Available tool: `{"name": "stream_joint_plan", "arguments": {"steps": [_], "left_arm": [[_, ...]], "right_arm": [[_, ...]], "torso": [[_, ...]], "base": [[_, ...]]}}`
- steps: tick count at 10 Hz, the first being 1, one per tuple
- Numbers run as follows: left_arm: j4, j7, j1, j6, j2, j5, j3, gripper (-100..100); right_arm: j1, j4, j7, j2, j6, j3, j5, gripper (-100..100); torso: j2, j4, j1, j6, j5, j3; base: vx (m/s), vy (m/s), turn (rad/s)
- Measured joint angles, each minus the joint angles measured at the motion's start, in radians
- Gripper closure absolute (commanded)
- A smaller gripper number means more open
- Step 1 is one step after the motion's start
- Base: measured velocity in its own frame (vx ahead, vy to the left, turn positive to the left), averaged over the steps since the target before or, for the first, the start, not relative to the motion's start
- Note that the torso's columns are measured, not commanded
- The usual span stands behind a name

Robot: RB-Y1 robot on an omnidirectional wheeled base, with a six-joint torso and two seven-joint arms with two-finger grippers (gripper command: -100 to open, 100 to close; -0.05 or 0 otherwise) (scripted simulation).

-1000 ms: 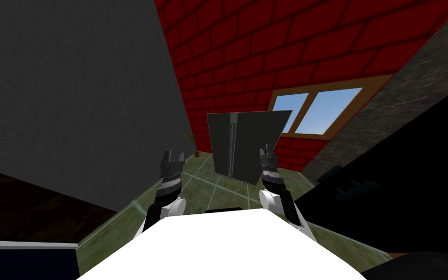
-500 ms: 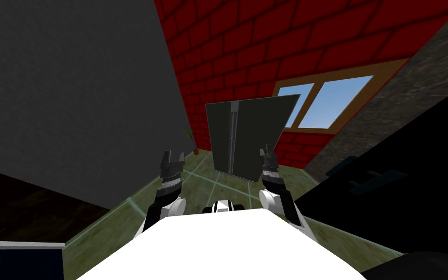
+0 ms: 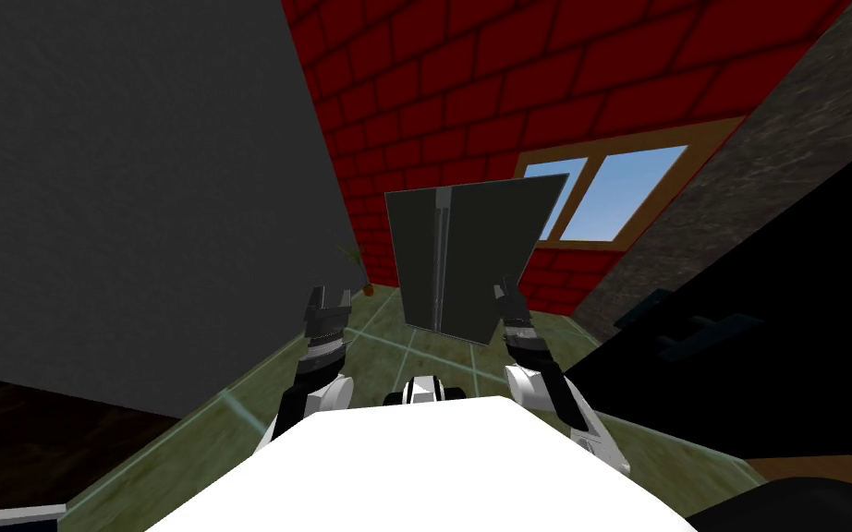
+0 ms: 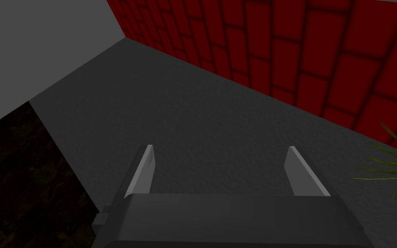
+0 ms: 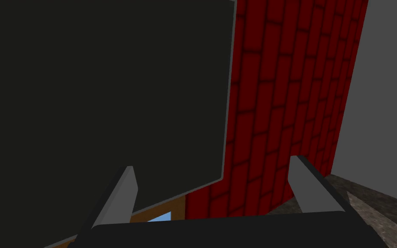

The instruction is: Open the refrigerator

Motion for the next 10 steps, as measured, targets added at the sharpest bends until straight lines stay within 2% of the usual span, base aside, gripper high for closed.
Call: {"name": "stream_joint_plan", "arguments": {"steps": [10], "left_arm": [[0.000, 0.000, 0.000, 0.000, 0.000, 0.000, 0.000, 0]], "right_arm": [[0.051, 0.039, -0.035, -0.273, 0.054, -0.123, 0.093, -100]], "torso": [[0.000, 0.000, 0.001, -0.001, 0.000, 0.000]], "base": [[0.061, 0.026, -0.105]]}}
